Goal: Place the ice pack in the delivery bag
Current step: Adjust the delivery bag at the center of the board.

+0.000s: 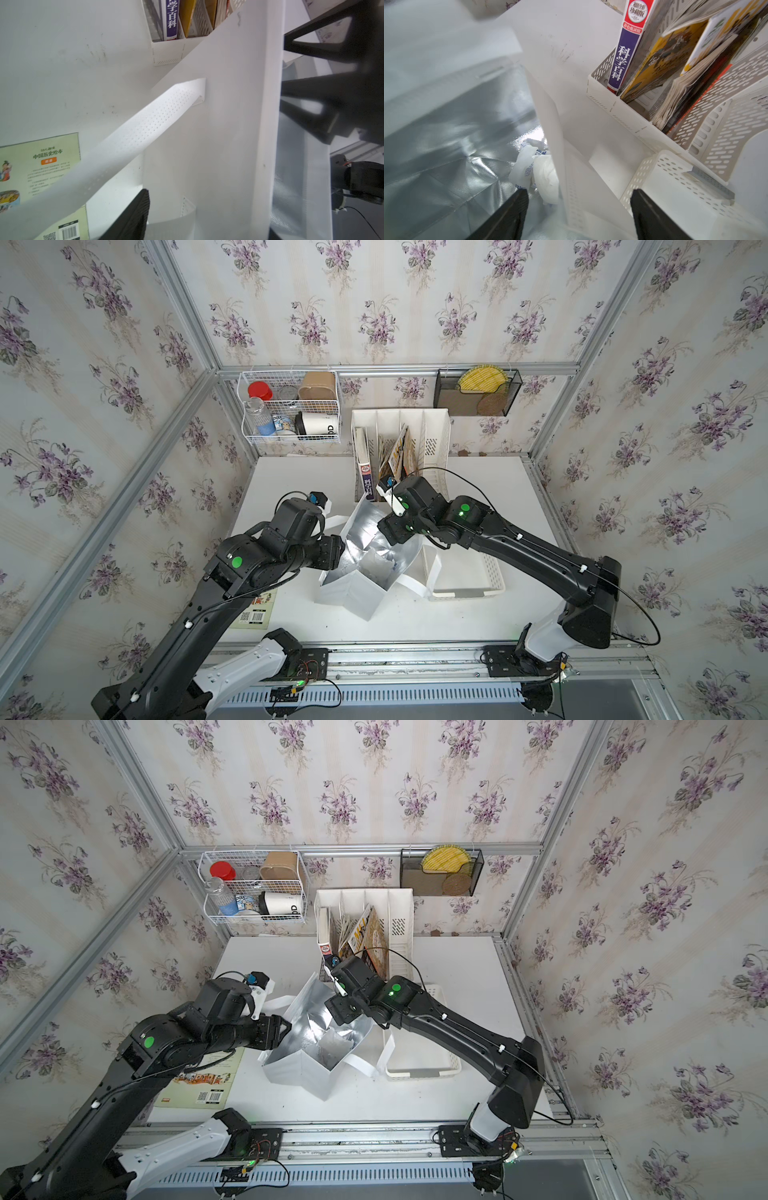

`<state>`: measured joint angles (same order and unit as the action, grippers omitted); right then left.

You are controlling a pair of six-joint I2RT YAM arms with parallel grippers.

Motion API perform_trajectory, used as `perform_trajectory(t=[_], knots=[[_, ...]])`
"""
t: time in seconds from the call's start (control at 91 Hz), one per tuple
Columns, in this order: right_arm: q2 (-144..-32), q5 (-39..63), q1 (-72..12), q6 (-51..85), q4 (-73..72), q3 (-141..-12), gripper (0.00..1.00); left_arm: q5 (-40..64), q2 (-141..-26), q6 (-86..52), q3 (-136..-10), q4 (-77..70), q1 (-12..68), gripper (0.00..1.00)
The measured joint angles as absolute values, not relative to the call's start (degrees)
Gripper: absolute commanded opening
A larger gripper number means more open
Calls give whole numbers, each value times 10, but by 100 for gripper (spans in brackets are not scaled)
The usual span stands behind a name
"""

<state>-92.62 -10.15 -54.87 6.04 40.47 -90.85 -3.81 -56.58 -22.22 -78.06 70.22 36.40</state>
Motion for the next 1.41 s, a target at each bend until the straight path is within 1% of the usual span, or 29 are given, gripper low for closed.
perform_trajectory(t=[0.033,0.066,0.121,0.187,0.286,0.308,0.341,0.363,0.462,0.604,0.725,0.835,0.89,0.945,1.044,1.11,1.143,1.187,1.242,1.297,1.352,1.407], knots=[[-931,-112,-545,60,405,-909,76,-53,-568,-227,-782,710,364,44],[-935,-120,-542,60,404,-908,74,-67,-569,-231,-783,717,364,40],[-940,-132,-537,57,403,-907,65,-88,-569,-238,-784,727,364,30],[-945,-140,-536,50,401,-906,49,-105,-569,-243,-785,733,364,23],[-949,-140,-537,45,403,-910,17,-120,-570,-243,-787,731,364,15],[-949,-139,-537,46,403,-911,10,-123,-571,-243,-787,730,364,11],[-947,-138,-537,49,405,-912,3,-128,-572,-241,-787,729,364,1],[-944,-135,-536,51,406,-913,0,-132,-574,-239,-787,727,363,0],[-924,-117,-537,75,416,-912,0,-145,-588,-222,-794,709,344,0],[-873,-98,-549,136,423,-880,0,-129,-619,-196,-824,675,311,0],[-818,-79,-582,201,423,-828,0,-90,-652,-186,-846,649,297,0],[-772,-66,-587,270,413,-775,0,-34,-684,-173,-866,627,291,0],[-754,-62,-589,300,398,-751,5,-4,-699,-165,-875,618,291,0],[-738,-57,-591,323,389,-732,13,30,-715,-155,-883,608,289,0],[-727,-69,-592,349,376,-721,25,77,-739,-143,-892,597,289,10],[-730,-84,-590,353,370,-725,37,96,-748,-136,-893,596,288,16],[-736,-91,-589,358,371,-731,40,102,-750,-134,-894,596,288,22],[-747,-101,-588,353,371,-741,43,104,-750,-131,-898,599,288,33],[-763,-111,-584,343,372,-755,49,102,-749,-126,-908,606,288,39],[-782,-116,-580,335,373,-769,54,90,-748,-125,-920,615,288,50],[-802,-119,-575,324,374,-783,57,71,-743,-123,-932,626,288,57],[-821,-122,-573,312,374,-797,58,53,-735,-123,-941,636,288,62]])
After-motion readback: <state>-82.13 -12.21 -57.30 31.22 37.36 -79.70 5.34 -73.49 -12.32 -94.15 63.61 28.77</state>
